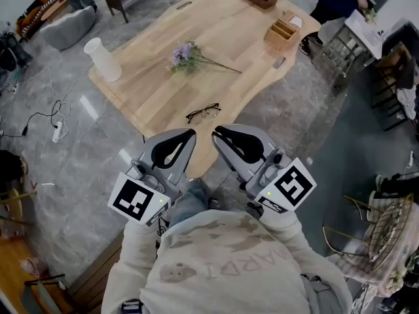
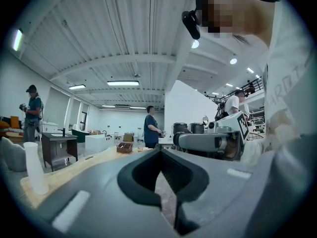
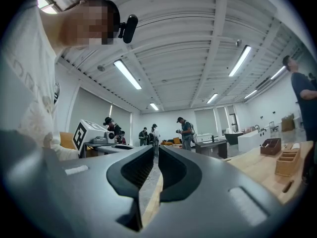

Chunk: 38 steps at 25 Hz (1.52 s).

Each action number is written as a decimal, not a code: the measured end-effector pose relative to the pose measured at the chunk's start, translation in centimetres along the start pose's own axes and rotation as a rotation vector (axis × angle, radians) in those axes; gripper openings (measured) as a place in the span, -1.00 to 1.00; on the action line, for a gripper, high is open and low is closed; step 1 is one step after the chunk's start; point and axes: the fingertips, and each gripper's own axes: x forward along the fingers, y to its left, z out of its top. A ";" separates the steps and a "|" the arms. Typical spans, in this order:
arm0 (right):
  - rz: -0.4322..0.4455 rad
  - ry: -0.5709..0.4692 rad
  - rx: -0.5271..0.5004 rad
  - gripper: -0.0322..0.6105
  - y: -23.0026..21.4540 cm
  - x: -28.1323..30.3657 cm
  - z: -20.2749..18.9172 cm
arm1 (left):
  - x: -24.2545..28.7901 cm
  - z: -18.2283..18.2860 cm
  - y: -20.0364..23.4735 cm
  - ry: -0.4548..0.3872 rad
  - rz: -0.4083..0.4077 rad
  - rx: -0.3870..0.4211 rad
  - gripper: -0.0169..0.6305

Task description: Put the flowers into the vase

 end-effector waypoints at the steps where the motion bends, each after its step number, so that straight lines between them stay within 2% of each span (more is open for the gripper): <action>1: -0.002 0.000 0.000 -0.74 -0.6 0.6 0.0 | 0.5 0.0 0.8 0.002 -0.003 -0.001 -0.95; 8: -0.010 0.002 -0.007 -0.74 -4.1 5.2 0.4 | 2.4 0.5 6.0 -0.008 -0.014 -0.005 -0.95; 15: -0.026 0.035 -0.018 -0.74 -5.6 9.0 -0.4 | 3.0 -0.5 9.9 -0.007 -0.042 -0.026 -0.95; 23: -0.013 0.095 -0.001 -0.73 -7.3 11.0 -2.0 | 3.7 -2.0 11.7 0.006 -0.033 -0.056 -0.95; 30: 0.017 0.200 -0.053 -0.72 -11.1 12.2 -4.0 | 4.4 -2.4 13.7 -0.001 0.046 -0.098 -0.95; 38: 0.021 0.403 -0.155 -0.68 -19.6 13.4 -8.3 | 6.2 -2.7 15.6 0.031 0.161 -0.108 -0.95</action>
